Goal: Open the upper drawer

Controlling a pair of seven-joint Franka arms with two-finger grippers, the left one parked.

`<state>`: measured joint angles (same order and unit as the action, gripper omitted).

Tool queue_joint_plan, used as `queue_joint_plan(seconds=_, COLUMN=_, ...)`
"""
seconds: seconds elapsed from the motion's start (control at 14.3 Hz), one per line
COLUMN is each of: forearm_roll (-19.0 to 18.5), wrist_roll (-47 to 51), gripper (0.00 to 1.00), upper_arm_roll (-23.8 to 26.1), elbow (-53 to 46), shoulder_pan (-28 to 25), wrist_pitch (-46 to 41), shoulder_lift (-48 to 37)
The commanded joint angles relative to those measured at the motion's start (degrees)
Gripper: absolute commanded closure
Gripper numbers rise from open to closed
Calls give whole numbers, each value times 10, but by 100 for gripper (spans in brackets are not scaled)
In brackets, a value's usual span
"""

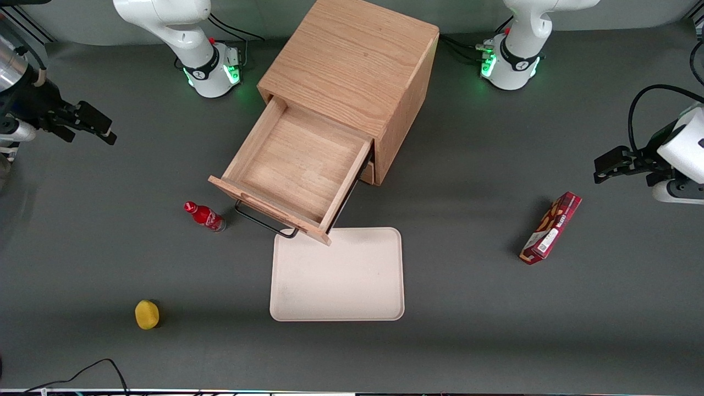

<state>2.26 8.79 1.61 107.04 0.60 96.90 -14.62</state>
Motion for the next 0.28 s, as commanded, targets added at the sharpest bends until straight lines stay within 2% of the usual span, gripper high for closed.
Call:
queue_joint_plan(seconds=0.0, forearm_roll=-15, wrist_roll=9, gripper=0, upper_arm_roll=-1, elbow=-34, shoulder_pan=-9, wrist_pitch=-27, shoulder_lift=12)
queue_joint_plan(seconds=0.21, forearm_roll=-14, wrist_roll=5, gripper=0, upper_arm_roll=-2, elbow=-50, shoulder_pan=-8, wrist_pitch=-50, shoulder_lift=16)
